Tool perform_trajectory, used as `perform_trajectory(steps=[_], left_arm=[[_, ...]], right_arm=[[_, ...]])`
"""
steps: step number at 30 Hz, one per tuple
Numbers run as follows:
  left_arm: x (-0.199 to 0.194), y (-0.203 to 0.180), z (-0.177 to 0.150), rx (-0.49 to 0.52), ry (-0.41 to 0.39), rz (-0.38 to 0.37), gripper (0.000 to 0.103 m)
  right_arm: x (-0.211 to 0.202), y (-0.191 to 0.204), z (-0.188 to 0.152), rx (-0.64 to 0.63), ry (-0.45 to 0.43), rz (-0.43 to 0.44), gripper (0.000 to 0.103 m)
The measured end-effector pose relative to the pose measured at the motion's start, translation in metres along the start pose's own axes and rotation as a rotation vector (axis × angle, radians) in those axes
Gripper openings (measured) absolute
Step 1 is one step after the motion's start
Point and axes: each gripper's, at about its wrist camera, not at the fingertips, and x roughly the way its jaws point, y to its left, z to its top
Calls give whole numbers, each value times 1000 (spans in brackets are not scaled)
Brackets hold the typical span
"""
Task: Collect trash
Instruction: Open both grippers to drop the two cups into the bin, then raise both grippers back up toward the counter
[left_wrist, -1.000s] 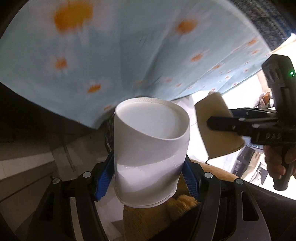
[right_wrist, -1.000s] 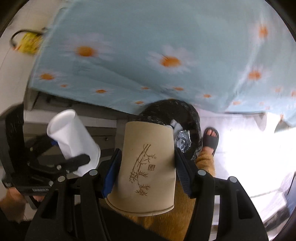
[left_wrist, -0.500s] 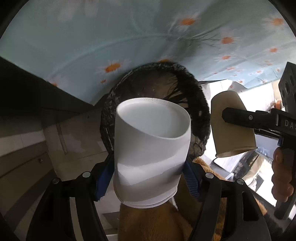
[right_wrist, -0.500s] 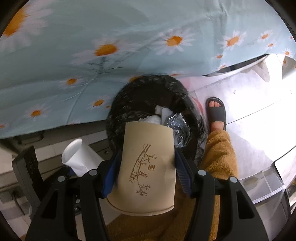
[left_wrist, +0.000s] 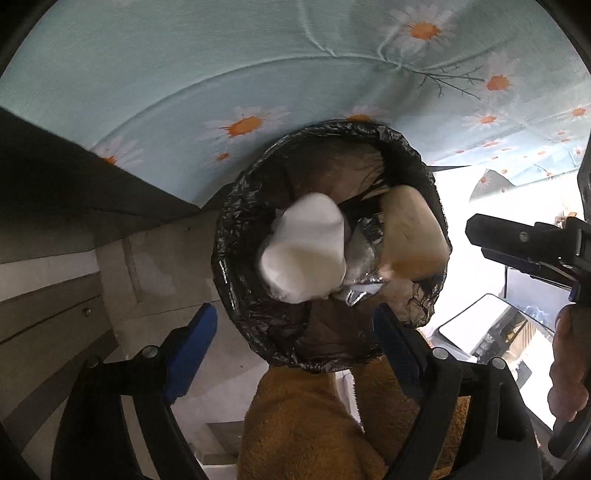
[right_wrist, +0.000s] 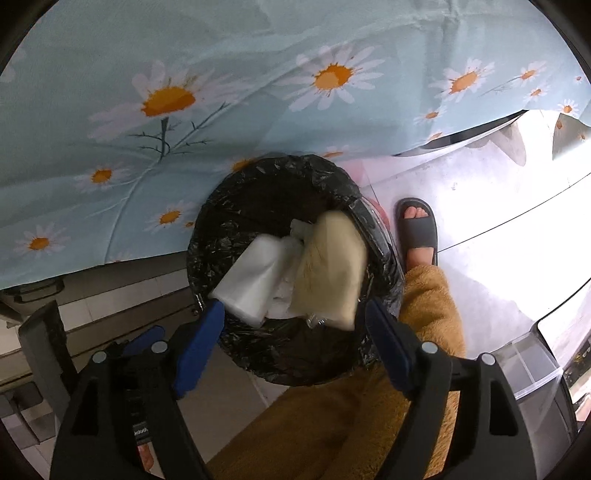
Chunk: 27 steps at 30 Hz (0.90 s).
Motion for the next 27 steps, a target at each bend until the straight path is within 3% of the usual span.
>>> perform_trajectory(steps=[14,27], left_arm=[[-39,-15,-7,55,-18,-43,84],[-140,-12,-25,74,-135,-85,84]], right_arm=[[-32,15,-19,-30,7,23,78],[-138,56,-41,-130,-112,43,78]])
